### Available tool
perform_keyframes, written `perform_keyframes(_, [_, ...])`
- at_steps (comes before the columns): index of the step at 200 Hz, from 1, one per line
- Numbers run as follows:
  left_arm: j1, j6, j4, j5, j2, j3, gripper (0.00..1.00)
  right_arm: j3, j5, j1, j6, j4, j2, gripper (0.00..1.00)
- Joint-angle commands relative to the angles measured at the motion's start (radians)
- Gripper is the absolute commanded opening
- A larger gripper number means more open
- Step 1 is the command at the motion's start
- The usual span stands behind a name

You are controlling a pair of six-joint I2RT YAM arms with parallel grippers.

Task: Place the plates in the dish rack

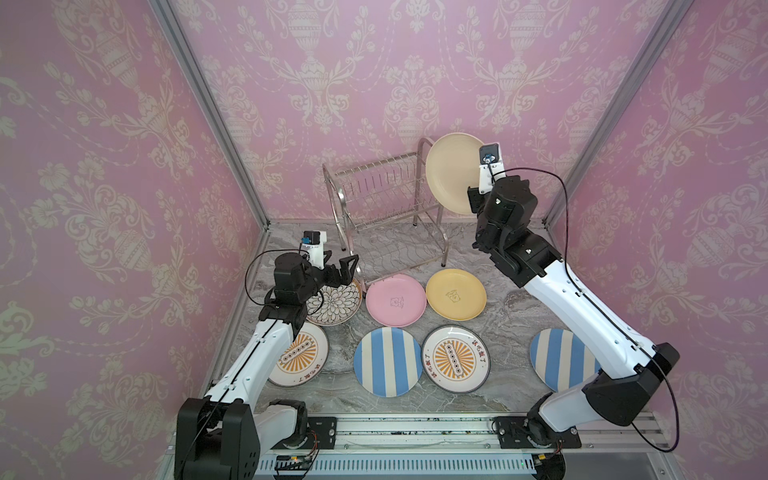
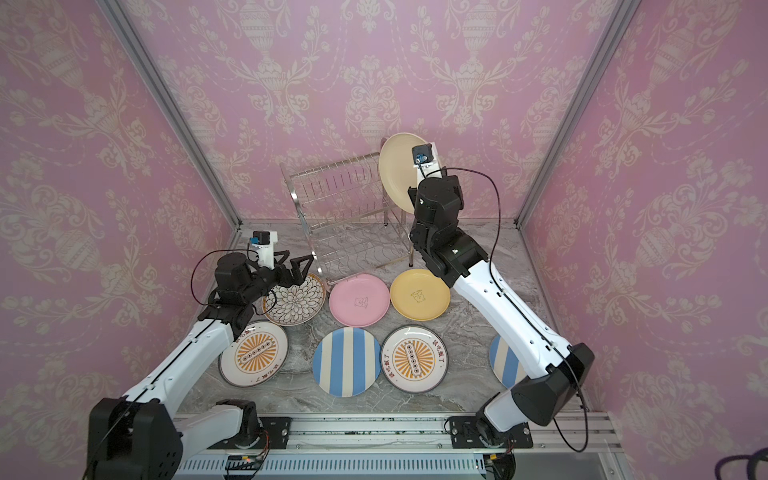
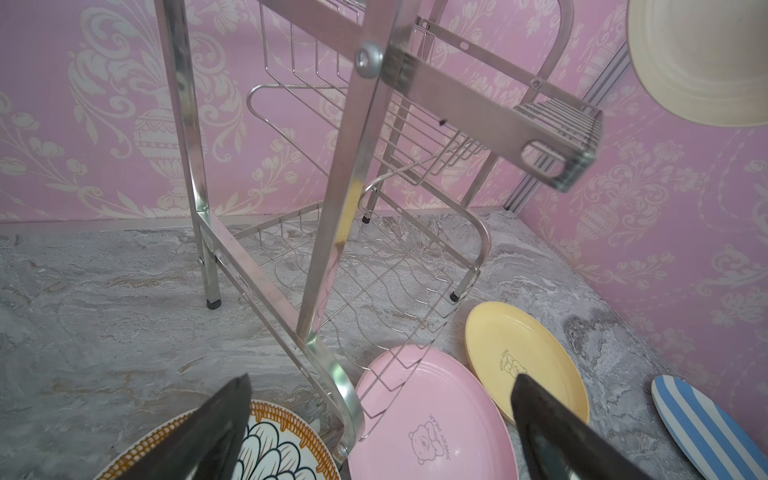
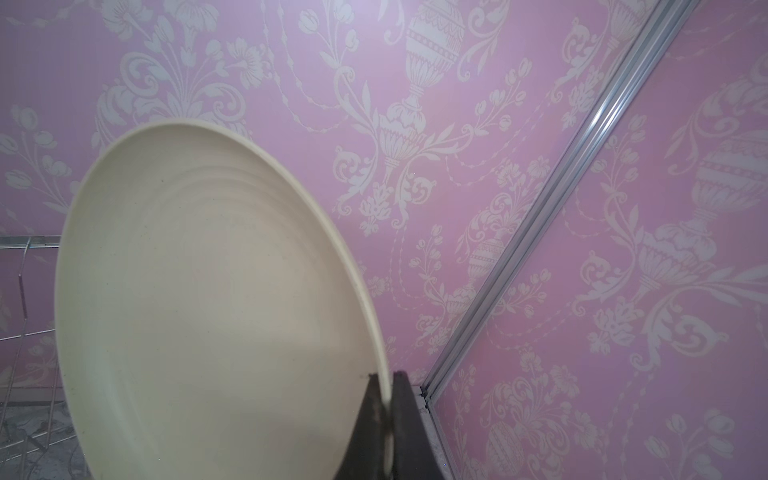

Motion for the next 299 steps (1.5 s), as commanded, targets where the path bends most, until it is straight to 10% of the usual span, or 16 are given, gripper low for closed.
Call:
perform_keyframes(1, [-0.015, -0.048, 0.055, 0.05, -0.011, -0.01, 0.99, 0.055, 0.033, 0.009, -0.112, 0.227, 0.047, 0.0])
perform_keyframes(157, [-0.03, -0.043, -0.017, 0.053, -0.048, 0.002, 0.99, 0.445, 0.089, 0.009, -0.579, 0.759, 0.568, 0.0])
perform_keyframes(299, [-0.029, -0.029, -0.026, 0.049, -0.064, -0.011, 0.99, 0.582, 0.104, -0.022, -0.382, 0.484, 0.685, 0.0])
